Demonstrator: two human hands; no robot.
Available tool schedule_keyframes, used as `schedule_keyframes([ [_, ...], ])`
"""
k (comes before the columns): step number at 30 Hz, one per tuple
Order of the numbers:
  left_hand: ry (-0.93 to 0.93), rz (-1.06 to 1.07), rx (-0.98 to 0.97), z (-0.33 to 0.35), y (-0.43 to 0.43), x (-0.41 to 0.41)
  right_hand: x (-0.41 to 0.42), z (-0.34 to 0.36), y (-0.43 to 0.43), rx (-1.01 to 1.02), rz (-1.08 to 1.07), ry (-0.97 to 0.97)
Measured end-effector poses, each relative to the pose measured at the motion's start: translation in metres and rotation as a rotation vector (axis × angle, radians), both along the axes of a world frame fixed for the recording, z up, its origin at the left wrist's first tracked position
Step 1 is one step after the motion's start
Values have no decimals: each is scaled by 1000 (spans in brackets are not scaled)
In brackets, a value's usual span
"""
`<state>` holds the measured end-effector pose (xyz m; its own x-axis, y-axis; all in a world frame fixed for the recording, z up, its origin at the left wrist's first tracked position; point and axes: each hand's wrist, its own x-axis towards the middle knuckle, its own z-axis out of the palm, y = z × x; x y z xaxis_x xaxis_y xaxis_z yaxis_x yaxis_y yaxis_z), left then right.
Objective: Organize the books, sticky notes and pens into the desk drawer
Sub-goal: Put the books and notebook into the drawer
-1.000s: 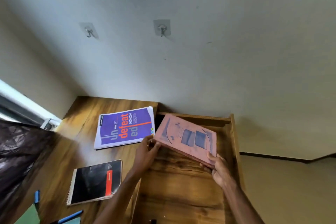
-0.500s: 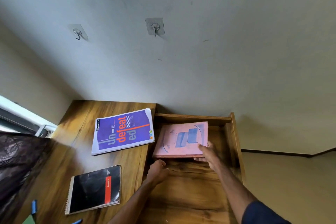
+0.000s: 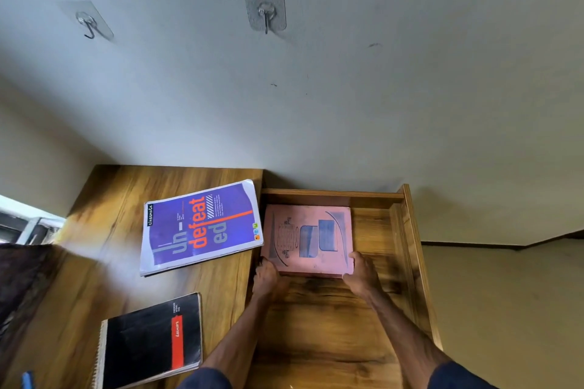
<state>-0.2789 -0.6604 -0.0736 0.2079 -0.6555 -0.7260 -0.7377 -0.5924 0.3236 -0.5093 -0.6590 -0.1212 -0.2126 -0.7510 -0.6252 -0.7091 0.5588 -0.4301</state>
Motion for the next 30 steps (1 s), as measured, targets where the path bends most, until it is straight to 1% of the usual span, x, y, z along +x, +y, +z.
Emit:
schedule_keyframes([
  [3,28,-60,9,-12,-7,-1,3,-7,-1,38,66,-24],
  [6,38,-106,-25,-16,-10,-14,2,-11,1,83,101,-30],
  [9,-5,-20,-30,-15,-16,-19,-2,-13,3,98,136,-23],
  [11,28,61,-8,-22,-21,-11,-3,-13,1,88,140,-28],
  [13,47,79,-4,-29,-25,-4,-2,-13,-1,78,145,-43],
  [16,-3,25,-9,-33,-25,-4,-1,-11,-2,86,144,-43],
  [19,-39,-56,5,-31,-22,-14,-9,-10,-1,108,156,8],
  [25,9,-50,14,-31,-23,-29,-30,-6,-3,120,133,58],
  [28,34,-51,27,-28,-26,-25,-27,-4,-4,143,125,54],
  [30,51,-64,21,-26,-26,-17,-17,0,-4,116,119,87],
])
